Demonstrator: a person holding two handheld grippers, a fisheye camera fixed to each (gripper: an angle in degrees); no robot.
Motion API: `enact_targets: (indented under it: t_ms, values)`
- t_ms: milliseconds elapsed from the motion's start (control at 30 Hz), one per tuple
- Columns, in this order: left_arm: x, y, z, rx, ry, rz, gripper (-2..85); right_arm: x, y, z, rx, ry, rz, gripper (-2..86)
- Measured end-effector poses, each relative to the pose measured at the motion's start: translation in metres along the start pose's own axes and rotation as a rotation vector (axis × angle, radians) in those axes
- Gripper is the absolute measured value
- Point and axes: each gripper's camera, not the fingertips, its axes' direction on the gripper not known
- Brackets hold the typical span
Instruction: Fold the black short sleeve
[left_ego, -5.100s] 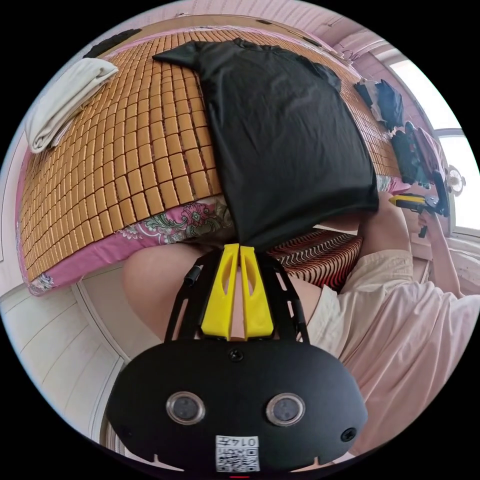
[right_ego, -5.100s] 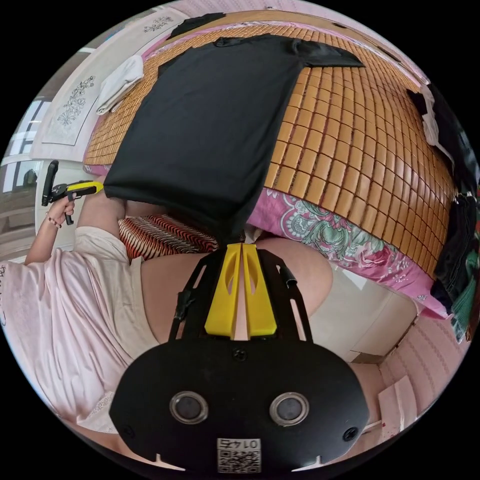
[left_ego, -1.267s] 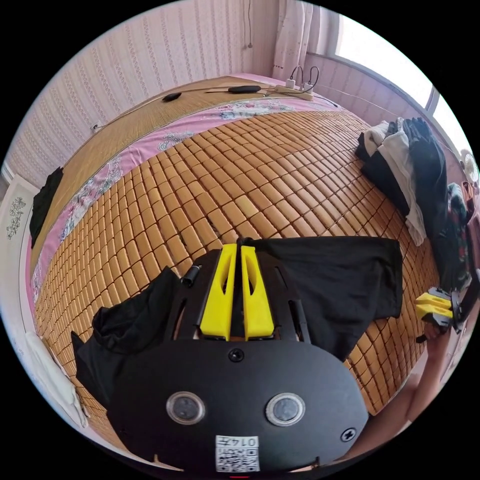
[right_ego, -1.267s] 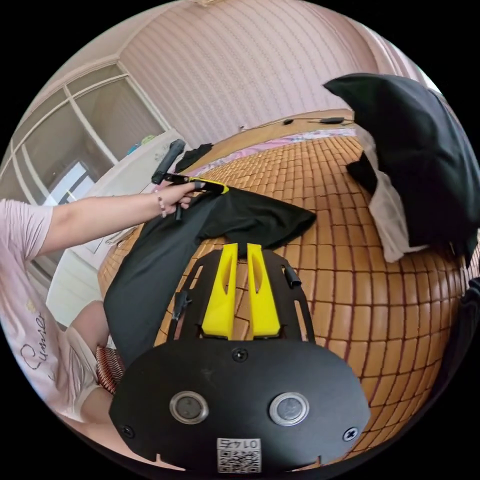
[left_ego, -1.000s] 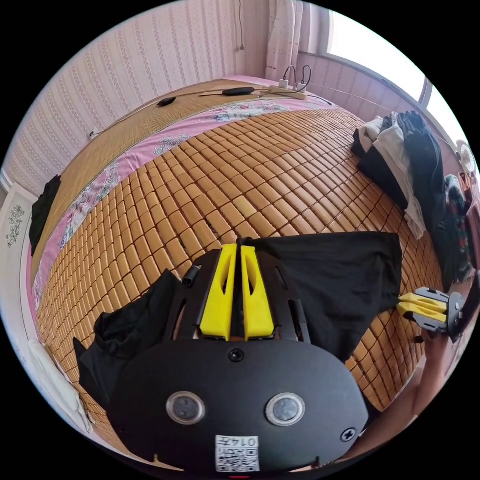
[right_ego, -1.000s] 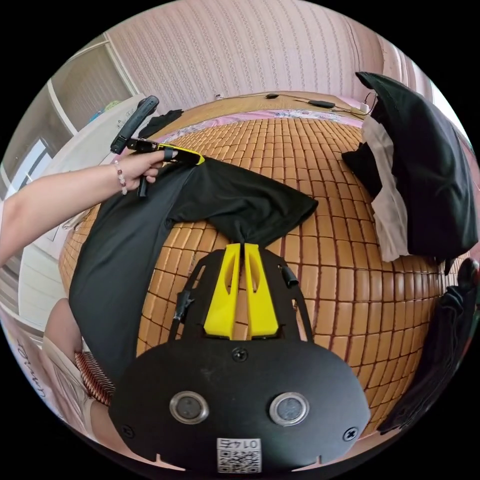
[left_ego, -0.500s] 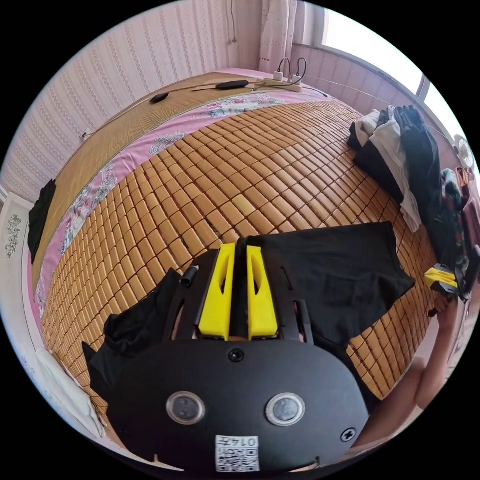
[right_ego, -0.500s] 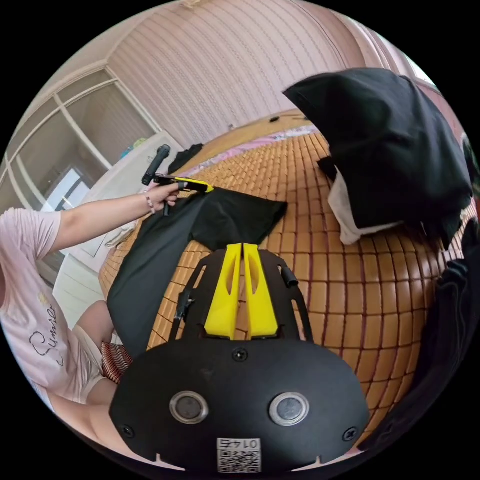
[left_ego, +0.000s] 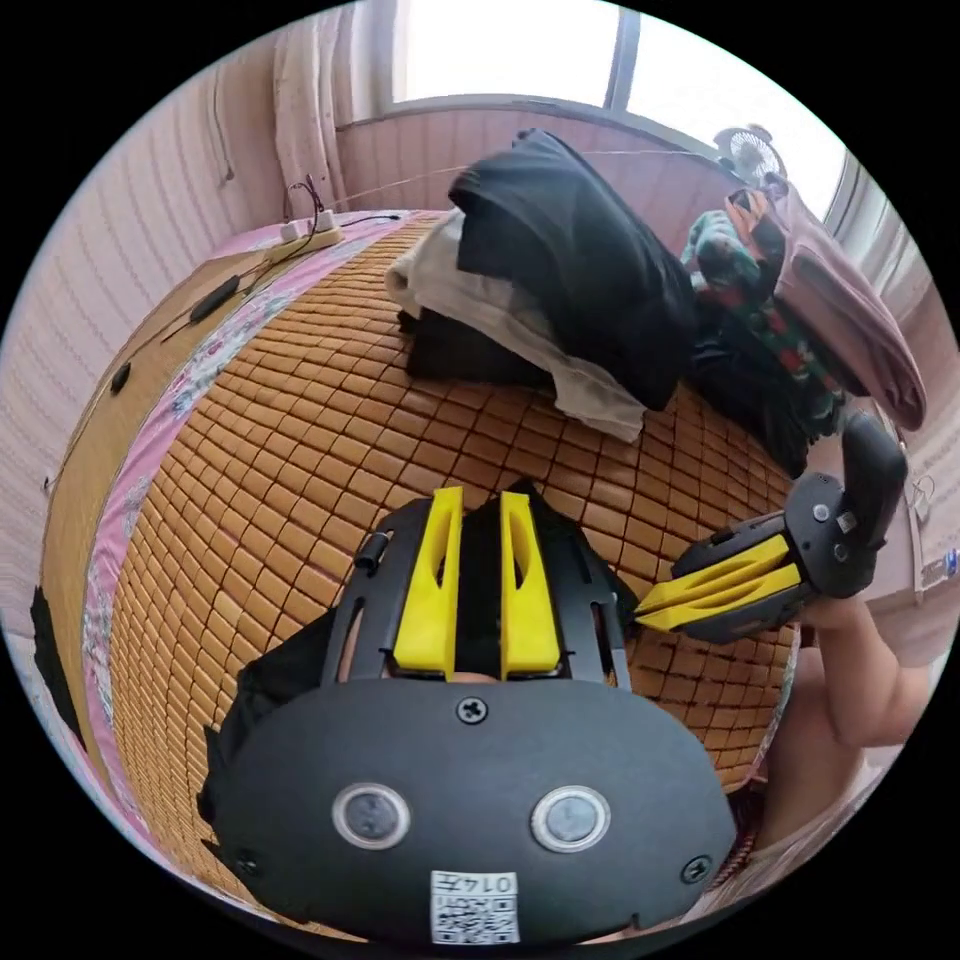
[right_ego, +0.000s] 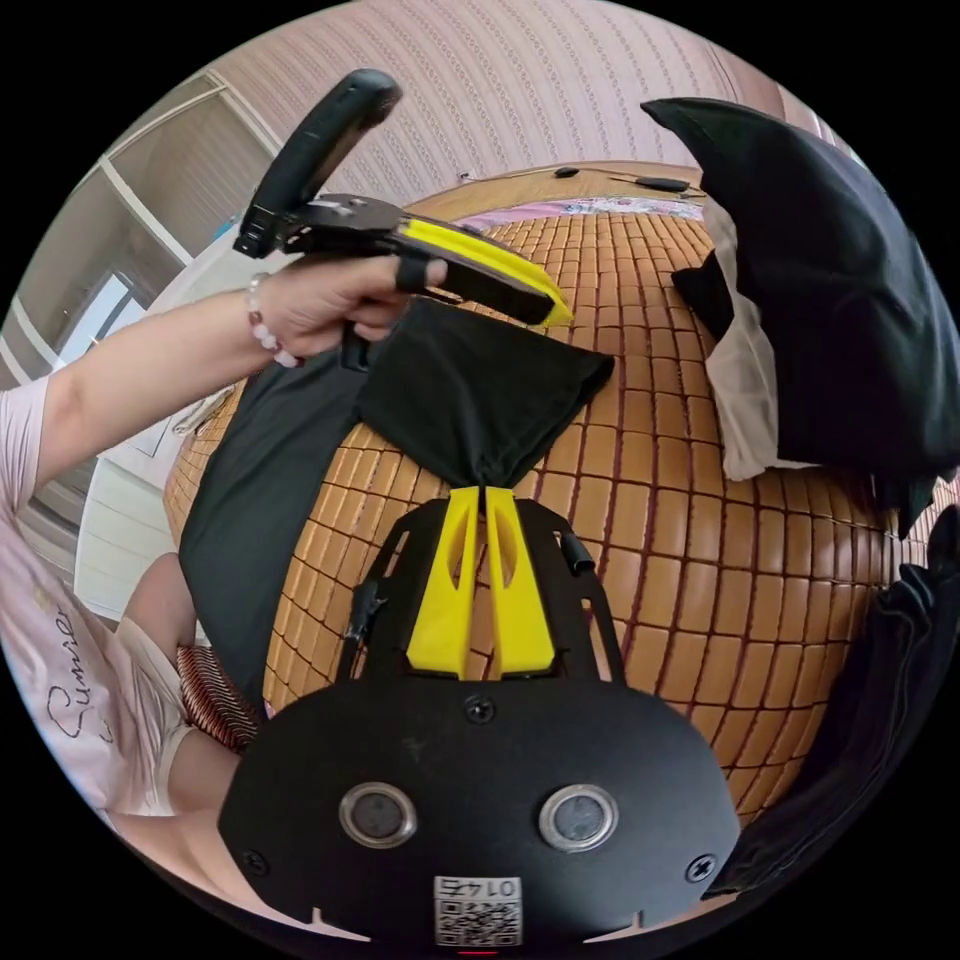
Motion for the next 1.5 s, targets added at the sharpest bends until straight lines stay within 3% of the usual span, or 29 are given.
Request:
enact_targets:
  t_ms: [167,300,600,833,1000,1333,1500]
  values:
    - [0.023,-0.016,0.046,-0.125,-0.016,0.03,1.1,0.017,0.013,-0.013,0.013,0.007,0.045,3.9]
    - [0.019,-0.016,0.044,-0.107,-0.04,0.007,-0.7,0.021,0.013,-0.018,0.112,-0.119,0.026,7.8]
    - [0.0,-0.012,0.034,-0.049,0.011,-0.102,-1.0,0.012,0.007,-0.002,0.024,0.01,-0.002,3.9]
    - [-0.001,-0.001,-0.002,0.009,0.02,-0.076,-1.0,0.038,0.019,-0.004,0.102,-0.051,0.087,13.5]
    - [0.032,0.029,-0.067,0.13,0.043,0.151,-1.0,0.039,0.023,0.007,0.136,-0.06,0.056,17.0]
    - [0.015,0.056,-0.127,0.232,0.145,0.178,-1.0,0.043,0.027,0.02,0.188,-0.027,0.036,16.3]
    - [0.021,0.066,-0.147,0.217,0.237,0.292,-1.0,0.062,0.039,0.017,0.237,-0.093,0.065,17.8]
